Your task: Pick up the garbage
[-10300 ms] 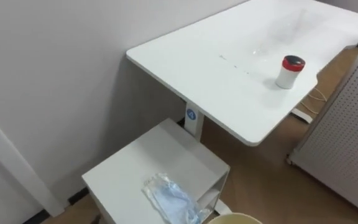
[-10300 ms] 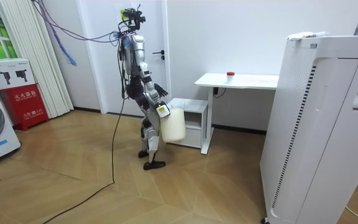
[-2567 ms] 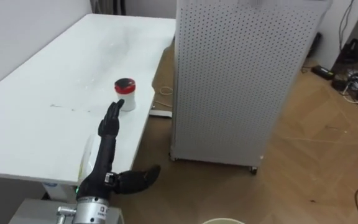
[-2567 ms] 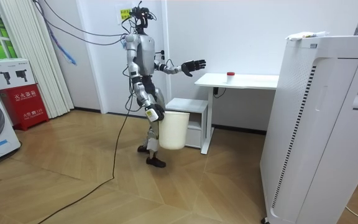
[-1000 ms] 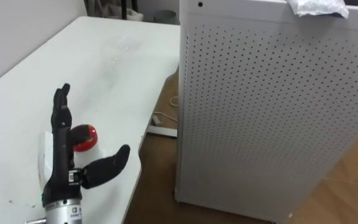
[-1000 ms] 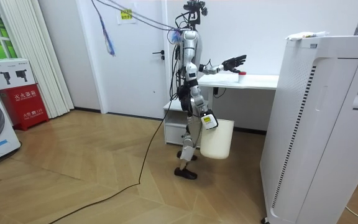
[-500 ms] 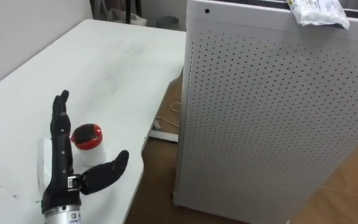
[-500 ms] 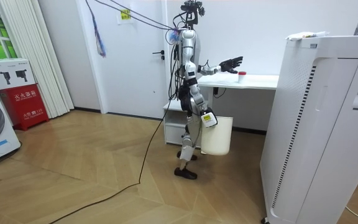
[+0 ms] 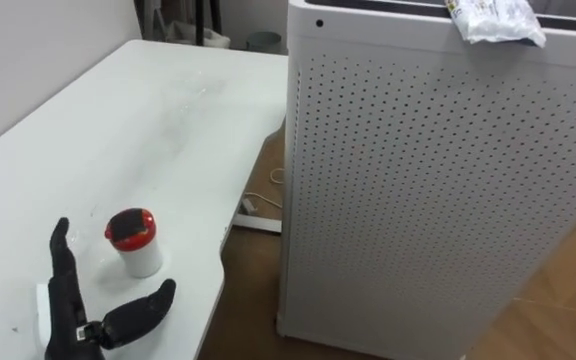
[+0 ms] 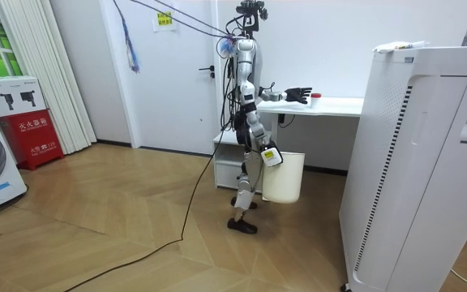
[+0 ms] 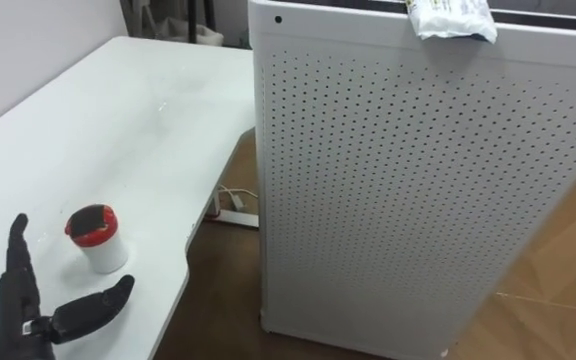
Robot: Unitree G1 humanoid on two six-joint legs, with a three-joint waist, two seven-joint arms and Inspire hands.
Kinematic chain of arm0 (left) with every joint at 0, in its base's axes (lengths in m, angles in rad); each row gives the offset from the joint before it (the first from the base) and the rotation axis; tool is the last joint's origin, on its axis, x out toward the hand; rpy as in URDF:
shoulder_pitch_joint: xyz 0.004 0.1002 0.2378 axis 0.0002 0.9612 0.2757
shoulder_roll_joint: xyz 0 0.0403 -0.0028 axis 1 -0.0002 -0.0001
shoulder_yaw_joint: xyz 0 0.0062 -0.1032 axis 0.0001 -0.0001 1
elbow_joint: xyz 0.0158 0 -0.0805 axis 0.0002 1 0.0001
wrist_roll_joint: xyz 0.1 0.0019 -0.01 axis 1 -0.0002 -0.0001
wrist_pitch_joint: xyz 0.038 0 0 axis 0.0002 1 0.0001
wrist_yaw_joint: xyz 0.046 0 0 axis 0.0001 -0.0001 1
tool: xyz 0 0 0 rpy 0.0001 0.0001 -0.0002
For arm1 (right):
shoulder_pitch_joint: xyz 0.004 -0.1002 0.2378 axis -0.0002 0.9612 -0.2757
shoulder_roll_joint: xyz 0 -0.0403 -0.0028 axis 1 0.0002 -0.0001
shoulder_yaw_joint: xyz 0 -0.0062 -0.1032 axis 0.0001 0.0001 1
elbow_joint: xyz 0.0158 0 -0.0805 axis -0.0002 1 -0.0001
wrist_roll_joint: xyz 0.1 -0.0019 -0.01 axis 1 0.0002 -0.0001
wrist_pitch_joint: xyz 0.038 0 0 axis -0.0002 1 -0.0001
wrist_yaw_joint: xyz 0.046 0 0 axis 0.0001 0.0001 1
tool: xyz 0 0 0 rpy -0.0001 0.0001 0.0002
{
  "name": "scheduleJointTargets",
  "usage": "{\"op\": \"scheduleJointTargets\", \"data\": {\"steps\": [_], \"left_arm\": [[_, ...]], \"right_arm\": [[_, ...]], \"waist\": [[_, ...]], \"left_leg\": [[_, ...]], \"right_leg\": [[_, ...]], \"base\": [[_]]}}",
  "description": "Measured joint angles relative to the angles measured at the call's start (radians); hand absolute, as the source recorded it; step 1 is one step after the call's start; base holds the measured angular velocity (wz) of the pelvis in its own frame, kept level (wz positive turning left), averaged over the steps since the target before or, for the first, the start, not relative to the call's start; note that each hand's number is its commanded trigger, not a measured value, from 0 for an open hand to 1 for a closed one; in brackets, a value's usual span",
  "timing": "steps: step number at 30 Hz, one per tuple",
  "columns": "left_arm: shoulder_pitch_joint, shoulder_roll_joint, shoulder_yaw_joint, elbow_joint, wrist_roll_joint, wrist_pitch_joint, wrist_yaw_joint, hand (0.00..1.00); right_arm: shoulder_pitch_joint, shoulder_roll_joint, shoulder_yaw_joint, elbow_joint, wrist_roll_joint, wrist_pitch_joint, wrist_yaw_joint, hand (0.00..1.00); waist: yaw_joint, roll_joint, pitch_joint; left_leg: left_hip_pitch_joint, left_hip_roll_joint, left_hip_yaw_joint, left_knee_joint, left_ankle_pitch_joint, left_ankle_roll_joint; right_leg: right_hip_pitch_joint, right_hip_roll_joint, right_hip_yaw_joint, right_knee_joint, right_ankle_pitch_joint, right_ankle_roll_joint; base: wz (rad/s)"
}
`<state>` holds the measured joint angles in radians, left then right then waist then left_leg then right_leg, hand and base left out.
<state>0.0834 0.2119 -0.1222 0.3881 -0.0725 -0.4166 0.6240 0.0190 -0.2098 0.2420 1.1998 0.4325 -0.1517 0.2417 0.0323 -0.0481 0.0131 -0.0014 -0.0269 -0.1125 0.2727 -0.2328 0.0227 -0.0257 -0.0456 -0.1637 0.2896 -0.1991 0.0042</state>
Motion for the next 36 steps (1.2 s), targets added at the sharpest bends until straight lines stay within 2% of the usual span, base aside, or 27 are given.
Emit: {"op": "scheduleJointTargets", "data": {"steps": [6,12,18,22,24,28,32,36], "left_arm": [[-0.002,0.0,0.0,0.017,-0.035,0.0,0.0,0.0],[-0.004,-0.001,0.0,0.038,-0.089,0.001,-0.005,0.0],[-0.024,0.0,0.004,0.039,-0.093,0.005,-0.009,0.0],[-0.077,0.0,0.003,0.085,-0.115,0.006,-0.015,0.0],[-0.1,0.003,0.004,0.11,-0.141,0.008,-0.016,0.0],[-0.14,0.003,0.003,0.136,-0.18,0.008,-0.016,0.0],[-0.172,0.0,-0.002,0.162,-0.194,0.012,-0.017,0.0],[-0.192,-0.003,-0.004,0.162,-0.203,0.032,-0.03,0.0]], "right_arm": [[0.003,0.008,0.0,-0.004,-0.008,0.0,-0.012,1.0],[0.006,0.011,0.0,-0.003,-0.009,0.003,-0.014,1.0],[0.007,0.021,0.0,-0.003,-0.014,0.003,-0.014,1.0],[0.014,0.02,0.0,-0.006,0.002,0.002,-0.014,1.0],[0.015,0.02,-0.001,-0.014,0.005,0.002,-0.015,1.0],[0.033,0.018,-0.001,-0.037,0.009,0.002,-0.021,1.0],[0.032,0.018,0.003,-0.039,0.009,0.002,-0.021,1.0],[0.027,0.019,0.011,-0.039,0.014,0.004,-0.02,1.0]], "waist": [[-0.002,-0.018,0.0041],[-0.013,-0.019,0.003],[-0.032,-0.018,0.0028],[-0.039,-0.011,0.002],[-0.057,-0.001,0.0016],[-0.073,0.015,0.0022],[-0.087,0.017,0.0019],[-0.101,0.017,0.002]], "left_leg": [[0.005,-0.001,0.0,0.001,0.0,0.0],[0.007,-0.001,0.0,0.001,0.0,0.0],[0.007,0.0,0.001,0.003,0.0,0.0],[0.008,-0.001,-0.002,0.004,-0.001,0.0],[0.008,-0.002,-0.004,0.004,-0.001,0.0],[0.007,-0.002,-0.001,0.002,-0.001,0.0],[0.008,-0.002,-0.001,0.003,0.0,0.0],[0.008,-0.002,0.0,0.003,0.0,0.0]], "right_leg": [[0.006,-0.001,-0.001,0.0,0.0,0.0],[0.009,-0.001,-0.001,0.001,0.0,-0.001],[0.011,-0.001,-0.002,0.001,0.001,-0.001],[0.014,-0.001,-0.003,0.0,0.001,-0.002],[0.013,-0.001,-0.003,0.001,0.001,-0.002],[0.007,-0.001,0.0,0.003,0.001,-0.002],[0.008,-0.001,-0.001,0.002,0.001,-0.002],[0.009,-0.002,-0.001,0.0,0.001,-0.002]], "base": [[0.0],[0.0],[0.0],[0.0],[0.0],[-0.03],[0.0],[0.0]]}}
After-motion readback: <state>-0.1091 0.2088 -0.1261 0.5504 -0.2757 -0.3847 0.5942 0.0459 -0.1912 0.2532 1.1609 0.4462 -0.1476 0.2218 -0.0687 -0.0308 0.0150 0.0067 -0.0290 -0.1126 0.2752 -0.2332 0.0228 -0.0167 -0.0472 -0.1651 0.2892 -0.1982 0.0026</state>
